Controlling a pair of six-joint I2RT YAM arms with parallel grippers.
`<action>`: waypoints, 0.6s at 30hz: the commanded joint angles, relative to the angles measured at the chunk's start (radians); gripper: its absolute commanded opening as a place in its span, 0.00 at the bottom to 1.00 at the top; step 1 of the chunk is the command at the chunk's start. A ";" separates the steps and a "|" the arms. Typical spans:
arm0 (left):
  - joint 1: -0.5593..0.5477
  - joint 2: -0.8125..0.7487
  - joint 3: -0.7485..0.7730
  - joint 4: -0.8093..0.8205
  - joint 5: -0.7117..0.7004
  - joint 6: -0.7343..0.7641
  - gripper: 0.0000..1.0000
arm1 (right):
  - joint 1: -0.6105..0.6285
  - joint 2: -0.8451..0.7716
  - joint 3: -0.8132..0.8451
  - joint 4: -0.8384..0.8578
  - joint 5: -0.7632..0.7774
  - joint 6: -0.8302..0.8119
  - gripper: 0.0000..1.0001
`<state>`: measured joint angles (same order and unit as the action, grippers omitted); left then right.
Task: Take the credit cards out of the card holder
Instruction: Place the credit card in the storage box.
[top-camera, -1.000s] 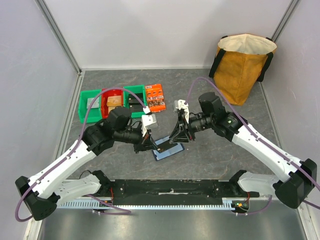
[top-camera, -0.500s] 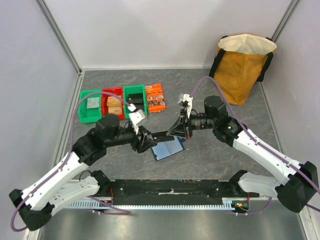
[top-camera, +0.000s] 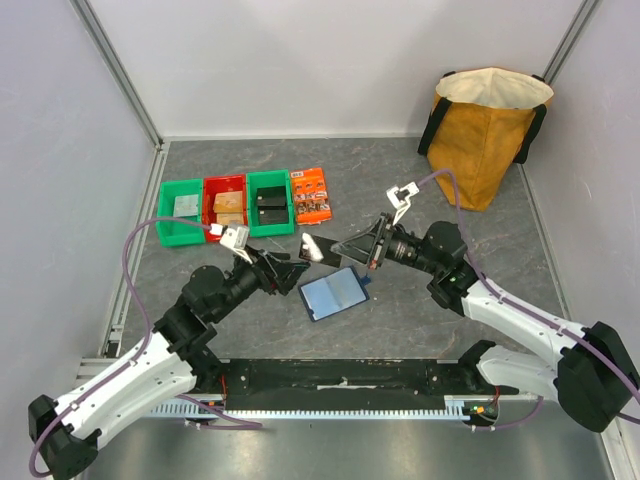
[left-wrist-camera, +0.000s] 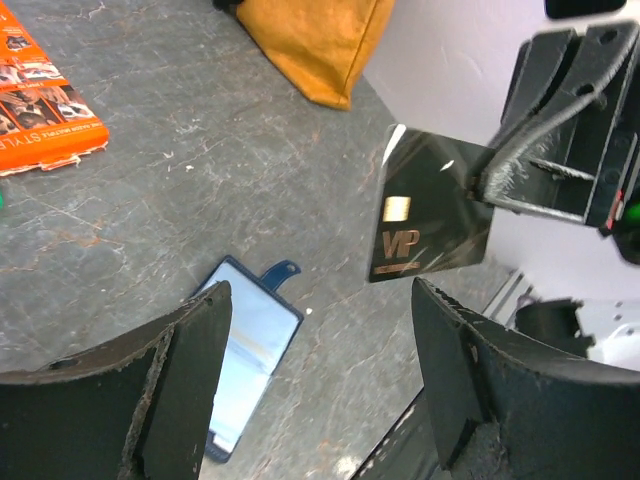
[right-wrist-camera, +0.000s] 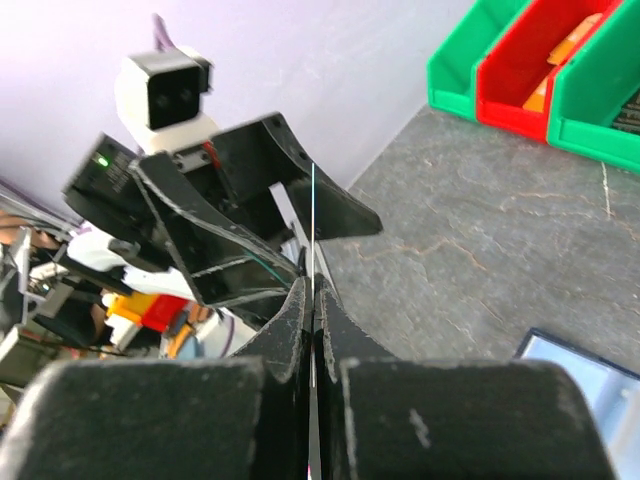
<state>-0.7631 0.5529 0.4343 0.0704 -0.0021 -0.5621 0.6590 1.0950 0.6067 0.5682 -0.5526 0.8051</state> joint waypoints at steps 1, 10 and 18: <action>0.001 -0.002 -0.052 0.233 -0.079 -0.197 0.79 | 0.008 0.008 -0.025 0.229 0.059 0.149 0.00; -0.001 0.027 -0.178 0.538 -0.061 -0.340 0.78 | 0.021 0.016 -0.094 0.315 0.124 0.220 0.00; -0.001 0.125 -0.207 0.721 -0.055 -0.439 0.76 | 0.037 0.016 -0.128 0.344 0.183 0.246 0.00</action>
<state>-0.7631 0.6453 0.2367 0.5877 -0.0509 -0.9108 0.6804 1.1095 0.4953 0.8539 -0.4076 1.0351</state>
